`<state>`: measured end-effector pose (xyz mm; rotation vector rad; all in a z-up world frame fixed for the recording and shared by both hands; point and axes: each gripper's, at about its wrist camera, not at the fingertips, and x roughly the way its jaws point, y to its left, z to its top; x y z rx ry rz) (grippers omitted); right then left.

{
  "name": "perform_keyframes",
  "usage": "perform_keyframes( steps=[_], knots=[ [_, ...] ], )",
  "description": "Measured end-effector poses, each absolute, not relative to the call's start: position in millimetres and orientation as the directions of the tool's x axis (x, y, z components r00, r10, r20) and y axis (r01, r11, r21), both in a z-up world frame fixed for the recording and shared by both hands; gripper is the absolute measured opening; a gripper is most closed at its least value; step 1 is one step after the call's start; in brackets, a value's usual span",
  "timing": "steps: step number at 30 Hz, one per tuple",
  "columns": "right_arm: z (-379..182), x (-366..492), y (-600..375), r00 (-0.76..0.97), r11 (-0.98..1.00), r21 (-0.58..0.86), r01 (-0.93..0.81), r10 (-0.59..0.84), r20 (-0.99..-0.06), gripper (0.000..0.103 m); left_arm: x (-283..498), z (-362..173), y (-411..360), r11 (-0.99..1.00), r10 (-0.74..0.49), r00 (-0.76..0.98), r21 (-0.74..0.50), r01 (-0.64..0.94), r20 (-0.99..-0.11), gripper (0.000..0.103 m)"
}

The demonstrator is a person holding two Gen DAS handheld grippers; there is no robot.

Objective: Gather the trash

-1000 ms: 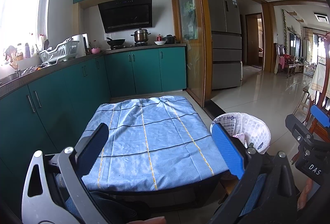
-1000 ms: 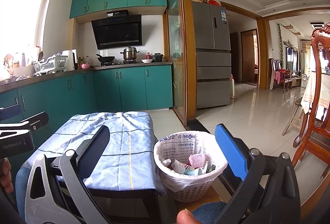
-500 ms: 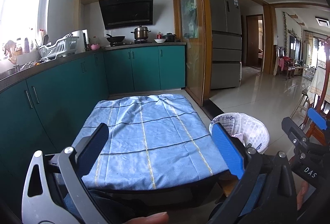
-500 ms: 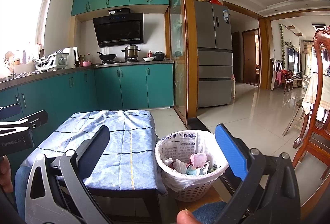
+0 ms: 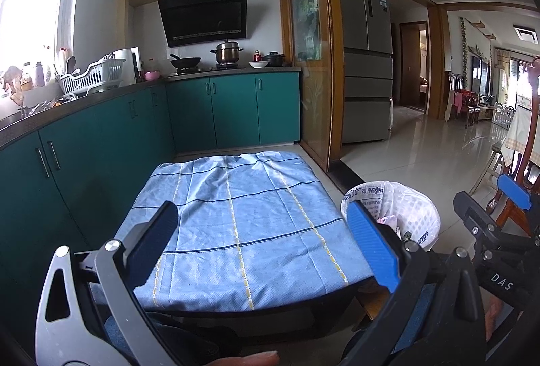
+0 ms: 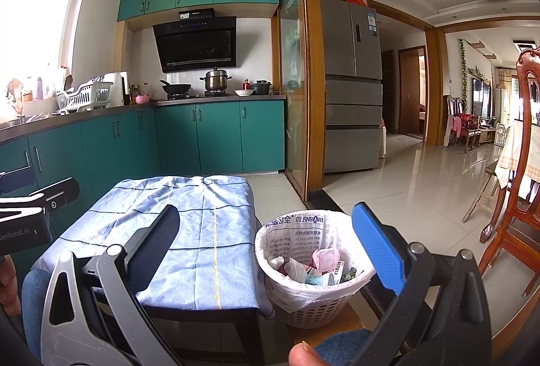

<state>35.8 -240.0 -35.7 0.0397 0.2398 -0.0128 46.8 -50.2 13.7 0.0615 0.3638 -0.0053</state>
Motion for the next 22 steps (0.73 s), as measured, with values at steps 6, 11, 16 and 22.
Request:
perform_keyframes(
  steps=[6,11,16,22],
  knots=[
    [-36.9,37.7,-240.0,0.969,0.999,0.034,0.017,-0.008,-0.245,0.100,49.8,12.7,-51.1,0.998,0.004,0.933,0.061,0.020,-0.361,0.100],
    [-38.7,39.9,-240.0,0.967,0.999,0.036,0.019,-0.009,-0.254,0.100,50.5,10.8,-52.0,0.997,-0.003,0.933,0.066,0.028,-0.360,0.100],
    [-40.8,41.2,-241.4,0.965,0.999,0.036,0.021,-0.011,-0.261,0.100,53.2,8.7,-51.0,0.997,-0.019,0.928,0.056,0.044,-0.372,0.100],
    [-43.4,43.0,-242.2,0.963,0.999,0.041,0.021,-0.009,-0.271,0.100,84.7,-11.0,-40.0,0.998,0.032,0.903,0.064,-0.005,-0.429,0.100]
  ],
)
